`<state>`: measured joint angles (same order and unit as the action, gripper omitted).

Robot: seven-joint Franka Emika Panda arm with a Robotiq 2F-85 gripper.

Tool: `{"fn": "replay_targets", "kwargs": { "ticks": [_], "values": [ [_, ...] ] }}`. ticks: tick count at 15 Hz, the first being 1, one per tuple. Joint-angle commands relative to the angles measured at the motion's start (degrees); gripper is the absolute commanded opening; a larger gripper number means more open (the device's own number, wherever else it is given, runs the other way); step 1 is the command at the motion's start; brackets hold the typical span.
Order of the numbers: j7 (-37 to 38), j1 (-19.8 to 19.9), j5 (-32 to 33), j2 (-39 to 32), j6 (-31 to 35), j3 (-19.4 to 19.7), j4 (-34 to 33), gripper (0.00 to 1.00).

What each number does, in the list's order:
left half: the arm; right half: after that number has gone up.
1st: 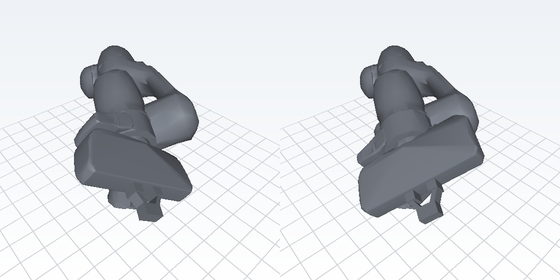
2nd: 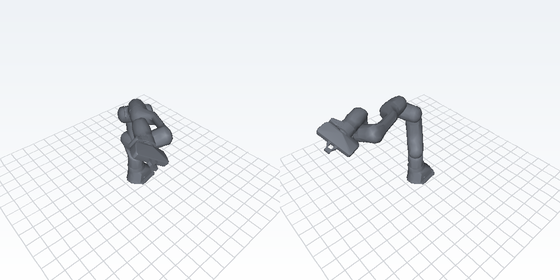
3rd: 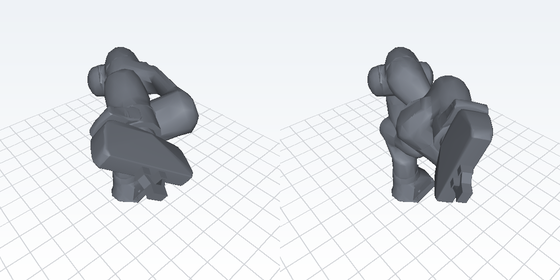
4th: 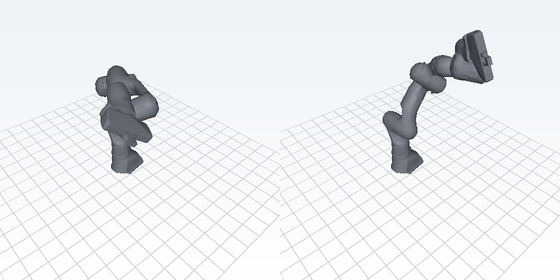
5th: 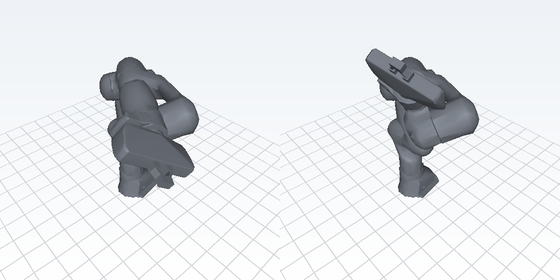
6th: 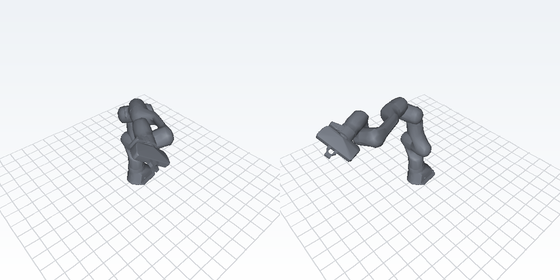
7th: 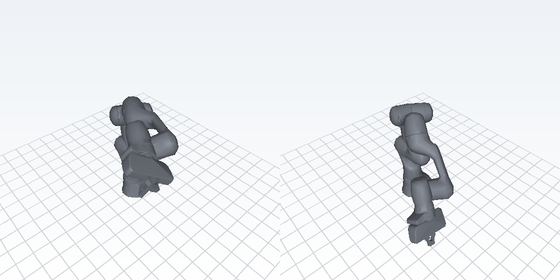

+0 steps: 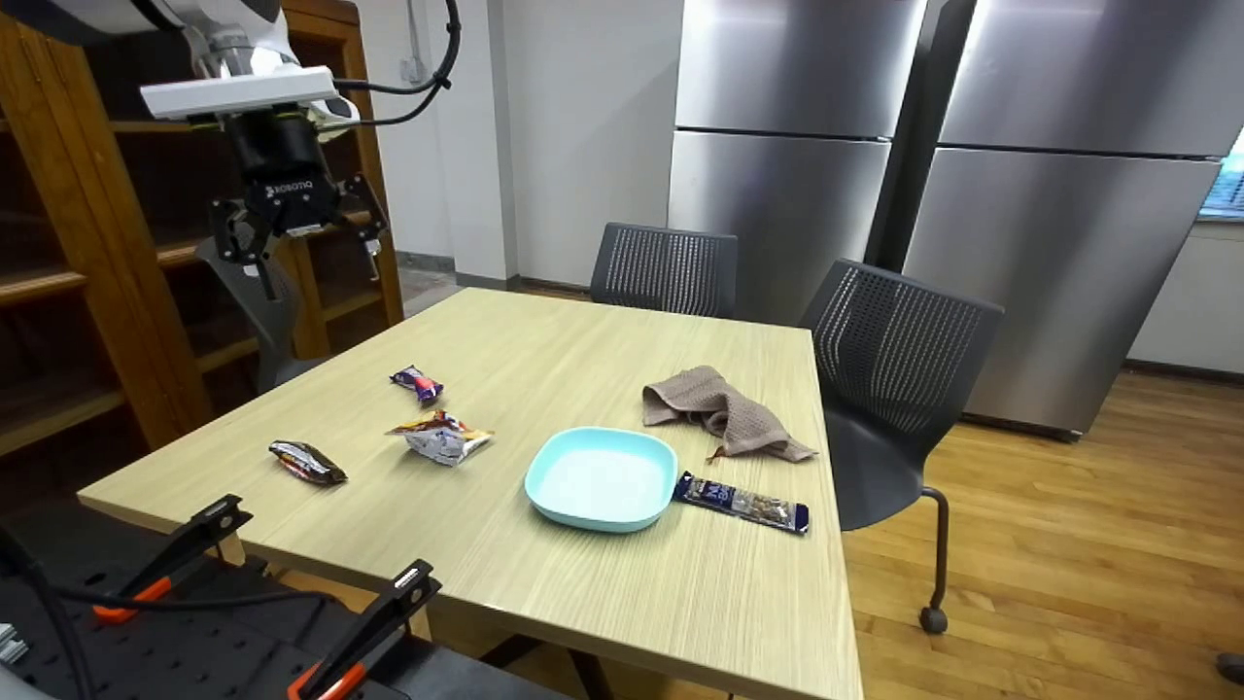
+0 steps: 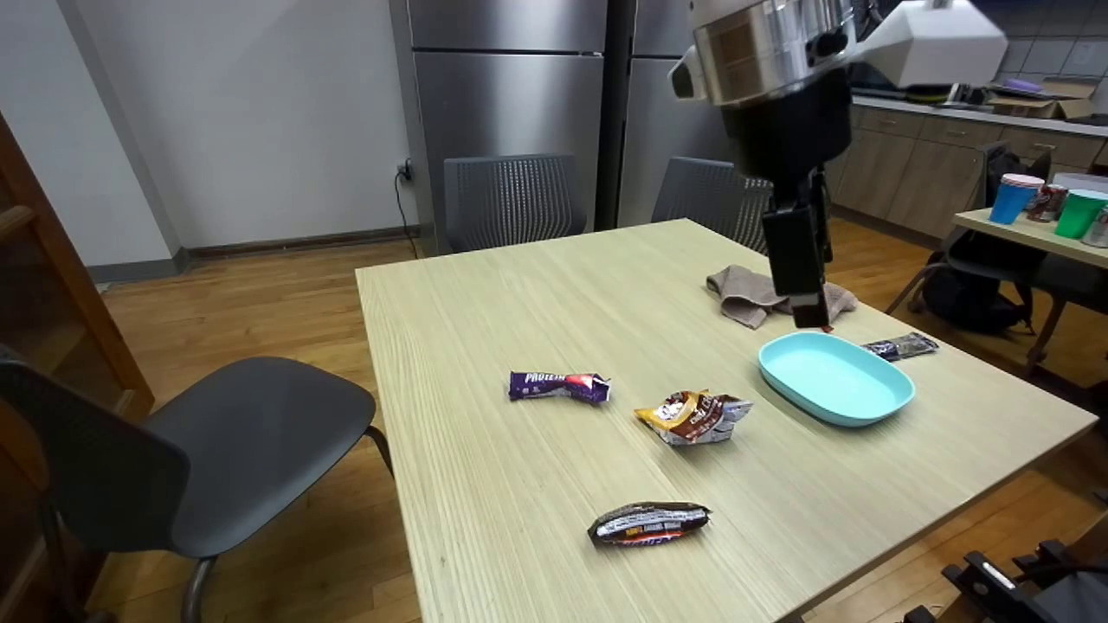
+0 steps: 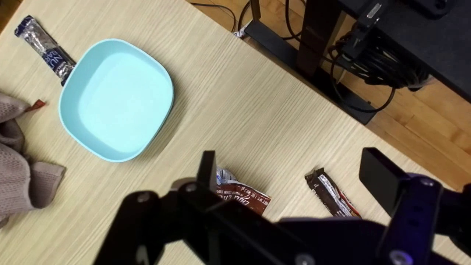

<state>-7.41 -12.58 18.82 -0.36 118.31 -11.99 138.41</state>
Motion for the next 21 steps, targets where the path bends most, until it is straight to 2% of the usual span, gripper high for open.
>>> {"fn": "replay_targets", "kwargs": {
  "ticks": [1,2,12,16,21],
  "values": [
    [0.3,-0.6,1.8,-4.3,-3.2,-0.6,-4.1,1.0],
    [0.0,-0.4,0.6,-2.5,-0.3,-0.3,-1.4,1.0],
    [0.0,-0.4,0.7,-4.2,-1.2,-0.3,-3.0,1.0],
    [1.5,-2.3,5.5,-8.1,2.0,-1.4,-3.8,1.0],
    [1.6,-5.3,12.2,-13.9,10.2,-2.0,-3.7,1.0]
  ]
}}
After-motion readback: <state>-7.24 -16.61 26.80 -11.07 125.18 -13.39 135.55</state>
